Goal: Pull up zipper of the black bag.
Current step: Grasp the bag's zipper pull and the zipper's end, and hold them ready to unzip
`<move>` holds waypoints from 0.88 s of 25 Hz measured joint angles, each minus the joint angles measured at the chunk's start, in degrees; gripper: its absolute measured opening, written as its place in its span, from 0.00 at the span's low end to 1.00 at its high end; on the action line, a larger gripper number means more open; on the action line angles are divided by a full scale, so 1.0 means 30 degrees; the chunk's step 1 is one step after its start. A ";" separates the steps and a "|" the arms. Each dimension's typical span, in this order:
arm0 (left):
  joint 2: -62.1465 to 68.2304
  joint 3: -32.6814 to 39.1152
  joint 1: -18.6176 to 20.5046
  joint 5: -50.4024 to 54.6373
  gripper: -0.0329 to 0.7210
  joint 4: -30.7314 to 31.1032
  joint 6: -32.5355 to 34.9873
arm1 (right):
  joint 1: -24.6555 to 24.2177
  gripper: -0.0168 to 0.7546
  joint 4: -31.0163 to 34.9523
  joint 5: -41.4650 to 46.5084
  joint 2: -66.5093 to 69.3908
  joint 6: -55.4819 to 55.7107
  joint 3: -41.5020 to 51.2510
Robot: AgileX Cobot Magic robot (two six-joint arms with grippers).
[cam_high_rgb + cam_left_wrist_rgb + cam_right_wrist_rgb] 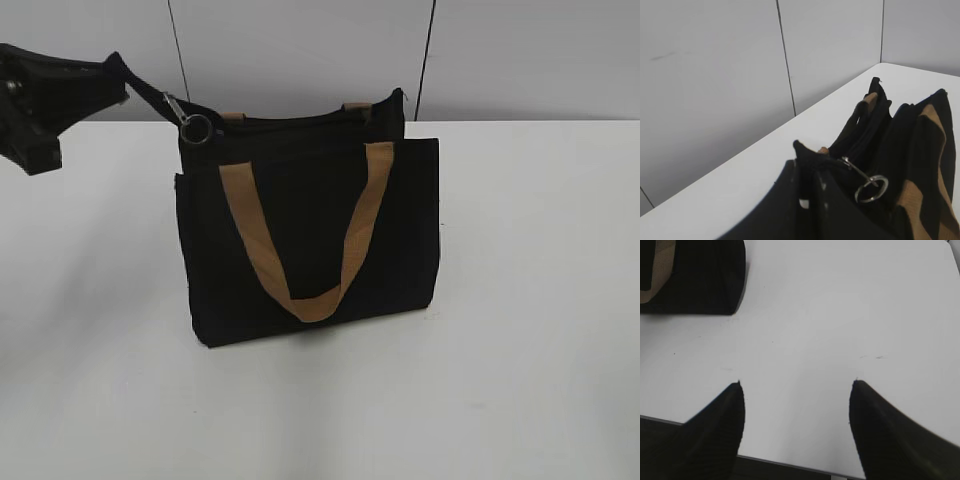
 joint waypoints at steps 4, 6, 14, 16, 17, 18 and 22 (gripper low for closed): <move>-0.1237 0.0000 0.0000 0.0796 0.07 0.0236 -0.0346 | 0.0000 0.68 0.0000 0.0000 0.0000 0.0000 0.0000; -0.1404 0.0014 0.0000 0.0891 0.07 0.0343 -0.0346 | 0.0000 0.68 0.0000 0.0000 0.0000 0.0000 0.0000; -0.1404 0.0118 0.0000 0.0972 0.07 0.0363 -0.0407 | 0.0000 0.68 0.0000 0.0000 0.0000 0.0000 0.0000; -0.1404 0.0118 0.0000 0.0972 0.07 0.0363 -0.0407 | 0.0000 0.68 0.0000 0.0000 0.0000 0.0000 0.0000; -0.1404 0.0118 0.0000 0.0972 0.07 0.0363 -0.0407 | 0.0000 0.68 0.0000 0.0000 0.0000 0.0000 0.0000; -0.1404 0.0118 0.0000 0.0972 0.07 0.0363 -0.0407 | 0.0000 0.68 0.0000 0.0000 0.0000 0.0000 0.0000; -0.1404 0.0118 0.0000 0.0972 0.07 0.0304 -0.0407 | 0.0000 0.68 0.0076 0.0000 0.0000 -0.0019 0.0000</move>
